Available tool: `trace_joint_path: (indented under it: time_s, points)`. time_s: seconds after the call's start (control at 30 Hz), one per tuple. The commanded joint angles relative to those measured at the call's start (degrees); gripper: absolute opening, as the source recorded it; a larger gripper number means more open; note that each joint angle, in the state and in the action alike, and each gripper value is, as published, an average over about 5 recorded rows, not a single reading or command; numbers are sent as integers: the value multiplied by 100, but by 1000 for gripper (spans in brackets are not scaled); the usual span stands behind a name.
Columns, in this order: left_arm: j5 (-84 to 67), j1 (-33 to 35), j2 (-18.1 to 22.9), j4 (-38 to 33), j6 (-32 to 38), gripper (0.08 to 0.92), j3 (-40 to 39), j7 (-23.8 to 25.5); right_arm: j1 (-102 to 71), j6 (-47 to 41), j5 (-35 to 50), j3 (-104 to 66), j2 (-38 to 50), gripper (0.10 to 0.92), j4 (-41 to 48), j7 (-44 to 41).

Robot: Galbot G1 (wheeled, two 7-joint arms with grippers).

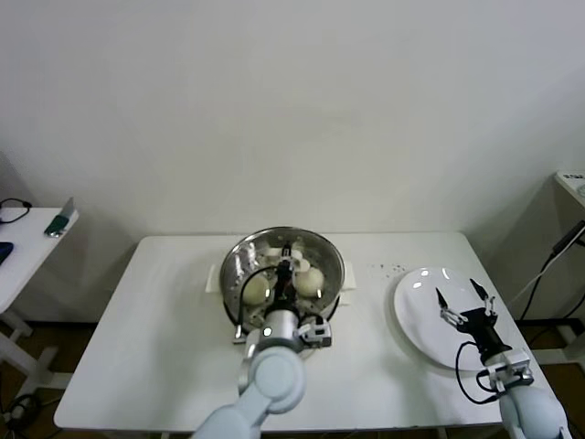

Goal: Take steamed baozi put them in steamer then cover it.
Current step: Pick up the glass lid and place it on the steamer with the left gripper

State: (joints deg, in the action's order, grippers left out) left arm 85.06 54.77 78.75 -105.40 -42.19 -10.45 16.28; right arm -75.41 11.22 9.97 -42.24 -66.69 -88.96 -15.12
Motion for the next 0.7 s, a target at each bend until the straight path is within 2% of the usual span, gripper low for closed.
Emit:
trace_joint_path:
  time_s: [0.03,0.7]
  points:
    - [198,-3,170,176,-281,150,132,64,-9,8,-7,-13,-14,823,13,-9]
    - [196,63,80,259,-225,150,167,-75,-21,37,-73,-81,-59,823,54,-86]
